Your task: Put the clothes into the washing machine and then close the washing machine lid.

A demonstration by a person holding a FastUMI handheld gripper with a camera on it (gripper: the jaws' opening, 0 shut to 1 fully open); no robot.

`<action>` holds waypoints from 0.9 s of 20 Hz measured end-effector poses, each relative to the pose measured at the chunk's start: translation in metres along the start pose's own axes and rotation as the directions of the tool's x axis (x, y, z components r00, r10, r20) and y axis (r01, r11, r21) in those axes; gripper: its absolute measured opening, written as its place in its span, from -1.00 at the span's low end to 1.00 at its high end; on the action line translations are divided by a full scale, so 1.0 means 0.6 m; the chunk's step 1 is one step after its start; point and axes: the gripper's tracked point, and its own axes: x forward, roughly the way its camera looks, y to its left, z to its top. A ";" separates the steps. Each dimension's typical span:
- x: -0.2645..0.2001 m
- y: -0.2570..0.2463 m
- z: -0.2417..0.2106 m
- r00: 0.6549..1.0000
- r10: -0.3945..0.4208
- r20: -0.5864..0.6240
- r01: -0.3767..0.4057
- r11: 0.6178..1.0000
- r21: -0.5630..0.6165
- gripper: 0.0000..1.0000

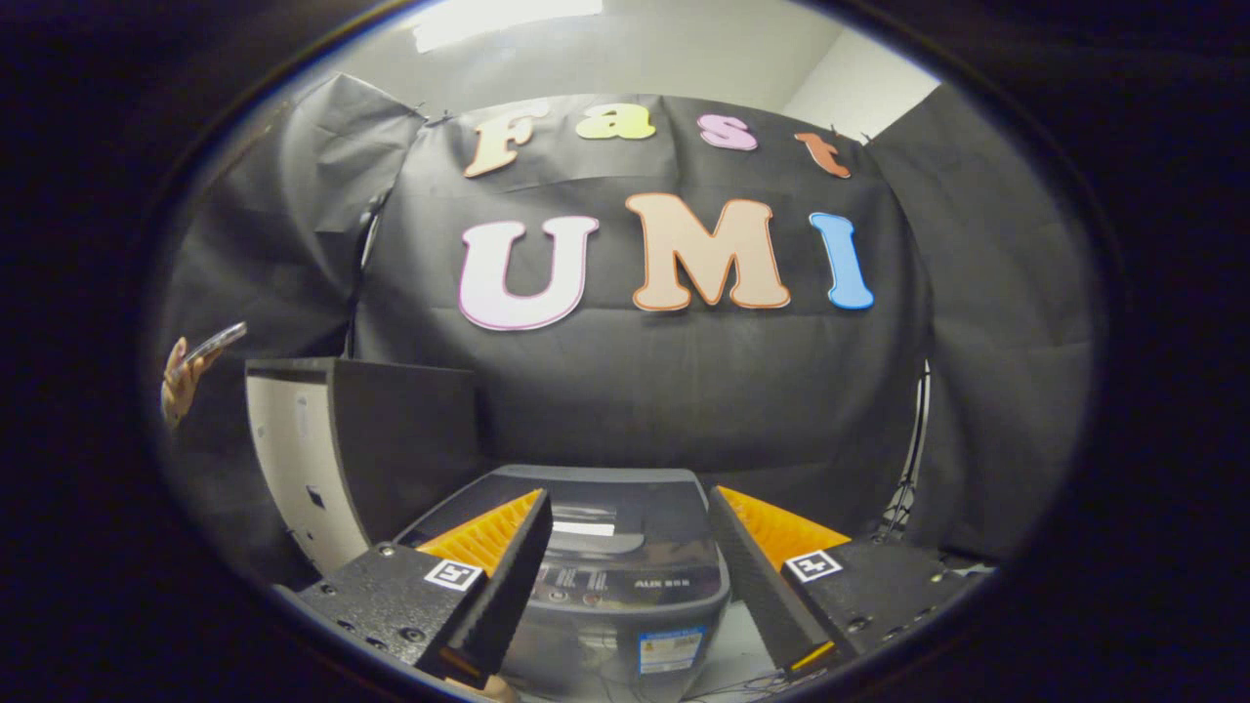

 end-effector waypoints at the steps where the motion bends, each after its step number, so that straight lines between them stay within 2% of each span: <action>1: -0.019 -0.003 -0.019 1.000 -0.003 -0.011 0.003 1.000 0.017 0.94; 8: -0.129 0.007 -0.103 0.997 -0.009 -0.081 0.014 0.999 0.052 0.95; 13: -0.170 0.000 -0.132 0.992 -0.024 -0.128 0.028 0.999 0.025 0.95; 15: -0.178 -0.003 -0.133 0.996 -0.022 -0.087 0.024 0.999 0.021 0.95; 18: -0.186 0.001 -0.141 0.995 -0.006 -0.095 0.006 1.000 -0.003 0.95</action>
